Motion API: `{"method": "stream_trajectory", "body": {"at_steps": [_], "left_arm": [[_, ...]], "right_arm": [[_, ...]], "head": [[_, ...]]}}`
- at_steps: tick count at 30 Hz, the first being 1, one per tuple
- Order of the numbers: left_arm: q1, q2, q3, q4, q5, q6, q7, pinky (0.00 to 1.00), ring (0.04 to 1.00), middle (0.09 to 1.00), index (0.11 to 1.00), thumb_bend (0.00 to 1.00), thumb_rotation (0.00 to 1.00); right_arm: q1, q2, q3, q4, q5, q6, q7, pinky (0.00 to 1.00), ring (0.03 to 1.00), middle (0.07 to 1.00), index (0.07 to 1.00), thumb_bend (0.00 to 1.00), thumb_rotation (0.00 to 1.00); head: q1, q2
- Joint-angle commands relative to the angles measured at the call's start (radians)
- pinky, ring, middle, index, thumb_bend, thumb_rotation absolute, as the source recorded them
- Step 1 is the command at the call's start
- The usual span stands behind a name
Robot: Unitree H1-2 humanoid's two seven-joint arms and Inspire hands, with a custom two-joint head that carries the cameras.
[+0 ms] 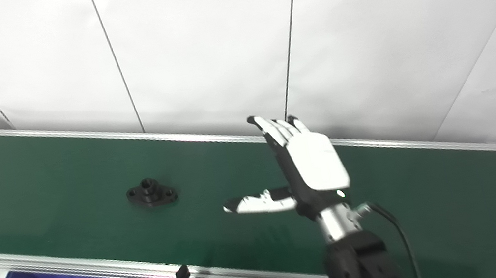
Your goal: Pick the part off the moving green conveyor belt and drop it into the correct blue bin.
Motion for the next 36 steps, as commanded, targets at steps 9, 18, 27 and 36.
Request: {"method": "stream_trajectory", "body": {"at_steps": [9, 18, 27, 36], "left_arm": [[0.030, -0.004, -0.036, -0.050, 0.042, -0.039, 0.022, 0.86, 0.936, 1.000, 1.000, 0.61, 0.91], [0.034, -0.015, -0.066, -0.047, 0.026, -0.040, 0.039, 0.89, 0.944, 1.000, 1.000, 0.68, 0.91], [0.036, -0.042, -0.102, -0.032, -0.013, -0.039, 0.041, 1.00, 0.987, 1.000, 1.000, 0.73, 0.86], [0.045, -0.059, -0.132, -0.029, 0.028, -0.040, 0.090, 1.00, 0.973, 1.000, 1.000, 0.71, 0.86]], "right_arm": [[-0.144, 0.082, 0.091, 0.149, -0.080, 0.102, -0.054, 1.00, 0.888, 0.882, 0.899, 1.00, 0.97], [-0.253, 0.139, 0.155, 0.316, -0.109, 0.219, -0.019, 0.63, 0.700, 0.875, 0.871, 1.00, 0.80], [-0.315, 0.159, 0.230, 0.496, -0.102, 0.251, -0.089, 0.54, 0.661, 0.837, 0.860, 1.00, 0.78], [-0.377, 0.148, 0.255, 0.701, -0.049, 0.236, -0.149, 0.58, 0.688, 0.831, 0.857, 1.00, 0.75]], "head": [[0.004, 0.009], [0.023, 0.010], [0.072, 0.009], [0.108, 0.013]]}}
